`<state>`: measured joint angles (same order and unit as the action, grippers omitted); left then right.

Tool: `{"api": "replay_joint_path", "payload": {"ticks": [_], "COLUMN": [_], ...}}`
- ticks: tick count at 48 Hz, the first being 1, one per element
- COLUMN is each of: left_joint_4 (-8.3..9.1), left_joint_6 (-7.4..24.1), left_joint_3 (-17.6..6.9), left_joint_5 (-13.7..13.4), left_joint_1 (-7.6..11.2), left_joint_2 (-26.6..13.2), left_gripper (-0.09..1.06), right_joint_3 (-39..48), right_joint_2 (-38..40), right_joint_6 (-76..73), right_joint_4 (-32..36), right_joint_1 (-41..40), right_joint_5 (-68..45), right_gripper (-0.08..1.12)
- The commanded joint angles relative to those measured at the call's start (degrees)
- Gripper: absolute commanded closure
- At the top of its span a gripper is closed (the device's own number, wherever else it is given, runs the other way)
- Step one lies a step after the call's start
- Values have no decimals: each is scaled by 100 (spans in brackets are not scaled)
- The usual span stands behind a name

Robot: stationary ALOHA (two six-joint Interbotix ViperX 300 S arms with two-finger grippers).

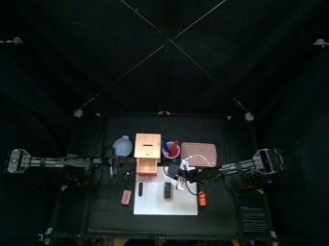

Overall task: Place sushi on board then cut the sushi with the knife then place the pieces on the plate
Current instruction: Grasp knife edge with left hand

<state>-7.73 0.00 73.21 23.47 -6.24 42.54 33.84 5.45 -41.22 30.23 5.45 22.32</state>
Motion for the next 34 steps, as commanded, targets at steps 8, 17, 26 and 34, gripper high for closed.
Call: {"api": "replay_joint_path", "payload": {"ticks": [8,17,26,34], "left_joint_4": [105,-167,-176,-158], "left_joint_6": [-26,0,18,114], "left_joint_3": [-642,-984,-1178,-1301], "left_joint_5": [-290,-562,-633,-738], "left_joint_1": [1310,1468,1433,1274], "left_joint_2": [-1037,-1811,-2347,-2628], "left_gripper": [78,78,78,77], "right_joint_3": [-114,-176,-70,132], "right_joint_2": [123,176,545,1239], "right_joint_6": [9,9,9,9], "right_joint_4": [35,53,88,290], "right_joint_1": [-9,-97,-264,-633], "right_joint_5": [-44,-9,176,800], "right_gripper": [61,61,61,60]}}
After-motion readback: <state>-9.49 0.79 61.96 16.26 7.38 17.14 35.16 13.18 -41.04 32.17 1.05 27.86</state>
